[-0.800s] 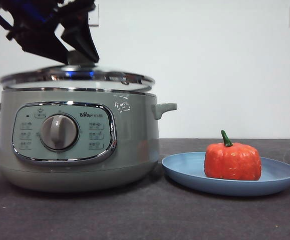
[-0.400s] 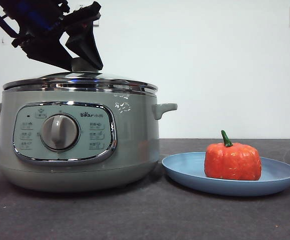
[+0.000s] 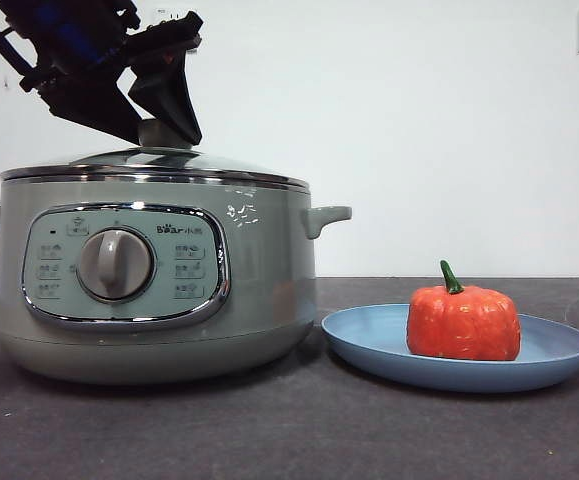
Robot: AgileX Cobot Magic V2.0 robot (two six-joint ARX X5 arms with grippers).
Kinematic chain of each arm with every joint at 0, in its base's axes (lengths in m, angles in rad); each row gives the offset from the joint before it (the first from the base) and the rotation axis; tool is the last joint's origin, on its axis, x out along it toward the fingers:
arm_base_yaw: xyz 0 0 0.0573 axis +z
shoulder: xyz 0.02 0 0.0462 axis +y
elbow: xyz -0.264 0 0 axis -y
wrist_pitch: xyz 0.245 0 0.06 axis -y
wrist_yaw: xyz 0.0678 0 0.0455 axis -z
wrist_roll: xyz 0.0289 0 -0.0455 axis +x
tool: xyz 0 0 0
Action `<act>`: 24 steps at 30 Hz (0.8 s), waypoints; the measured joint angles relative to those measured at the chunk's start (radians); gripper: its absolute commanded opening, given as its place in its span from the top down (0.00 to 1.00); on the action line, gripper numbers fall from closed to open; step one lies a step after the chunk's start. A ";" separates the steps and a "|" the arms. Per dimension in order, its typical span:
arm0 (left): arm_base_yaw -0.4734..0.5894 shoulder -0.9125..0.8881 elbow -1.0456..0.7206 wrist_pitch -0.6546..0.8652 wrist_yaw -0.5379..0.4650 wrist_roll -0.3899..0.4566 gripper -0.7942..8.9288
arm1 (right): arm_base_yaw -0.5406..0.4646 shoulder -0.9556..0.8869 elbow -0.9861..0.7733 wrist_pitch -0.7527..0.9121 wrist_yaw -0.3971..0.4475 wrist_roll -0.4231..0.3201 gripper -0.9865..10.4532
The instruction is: Take the pumpkin out from the steamer,put the pumpkin in the blue plate,close the lid
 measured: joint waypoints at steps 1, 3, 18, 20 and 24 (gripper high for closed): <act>0.000 0.000 0.000 0.000 0.000 0.000 0.86 | 0.000 0.000 0.000 0.000 0.000 0.000 0.47; 0.000 0.000 0.000 0.000 0.000 0.000 0.70 | 0.000 0.000 0.000 0.000 0.000 0.000 0.47; 0.001 -0.053 -0.002 -0.068 -0.020 -0.020 0.54 | 0.000 0.000 0.000 -0.027 0.000 -0.002 0.48; 0.001 -0.099 -0.002 -0.089 -0.020 -0.021 0.60 | 0.000 0.000 0.000 -0.037 0.000 -0.016 0.53; 0.002 -0.225 -0.002 -0.154 0.019 -0.023 0.94 | 0.000 0.005 0.000 -0.037 0.000 -0.078 0.82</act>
